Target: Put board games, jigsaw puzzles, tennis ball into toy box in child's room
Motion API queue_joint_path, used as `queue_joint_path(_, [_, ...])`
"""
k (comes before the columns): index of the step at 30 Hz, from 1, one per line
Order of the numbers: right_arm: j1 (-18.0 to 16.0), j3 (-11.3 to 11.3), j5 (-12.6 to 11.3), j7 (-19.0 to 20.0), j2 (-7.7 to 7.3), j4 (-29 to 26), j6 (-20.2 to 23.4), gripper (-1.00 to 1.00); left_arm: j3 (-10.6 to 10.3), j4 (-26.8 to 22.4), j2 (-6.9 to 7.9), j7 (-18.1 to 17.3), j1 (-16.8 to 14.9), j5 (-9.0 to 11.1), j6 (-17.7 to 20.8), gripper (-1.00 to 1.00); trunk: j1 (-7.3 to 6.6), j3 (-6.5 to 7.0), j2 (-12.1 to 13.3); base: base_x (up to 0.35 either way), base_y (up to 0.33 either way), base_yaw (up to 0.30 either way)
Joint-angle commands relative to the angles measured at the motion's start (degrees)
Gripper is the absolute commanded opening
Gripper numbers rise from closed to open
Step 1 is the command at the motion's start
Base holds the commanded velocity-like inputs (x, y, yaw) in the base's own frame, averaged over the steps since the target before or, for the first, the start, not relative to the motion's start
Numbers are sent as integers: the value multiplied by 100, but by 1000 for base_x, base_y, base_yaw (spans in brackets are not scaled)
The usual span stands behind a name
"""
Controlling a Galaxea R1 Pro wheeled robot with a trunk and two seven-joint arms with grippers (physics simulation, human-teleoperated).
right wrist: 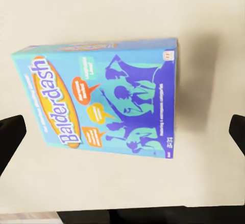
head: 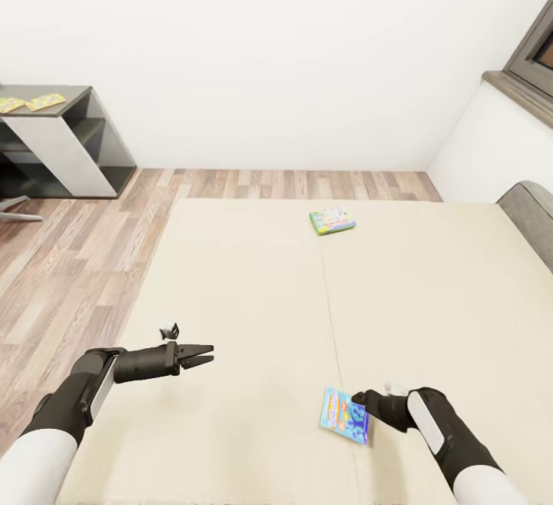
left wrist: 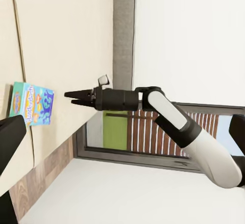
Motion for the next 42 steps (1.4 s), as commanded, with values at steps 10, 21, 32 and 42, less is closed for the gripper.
queue_joint_path(10, [-226,104,44,49,-23,-18,29,100,6,-1,-7,103,-2,0,61,100,1,-98,-5,0,0,0])
queue_joint_path(21, [-263,111,54,43,-150,-35,37,100,11,1,-97,270,-2,-4,61,100,1,-199,-5,0,0,0])
queue_joint_path(32, [-264,165,48,46,-185,-26,-3,100,8,7,-104,446,-2,-1,61,100,1,-301,-5,0,0,0])
queue_joint_path(42, [-263,199,38,196,-179,-34,-200,100,8,8,-128,475,-2,-6,61,100,1,-394,-5,0,0,0])
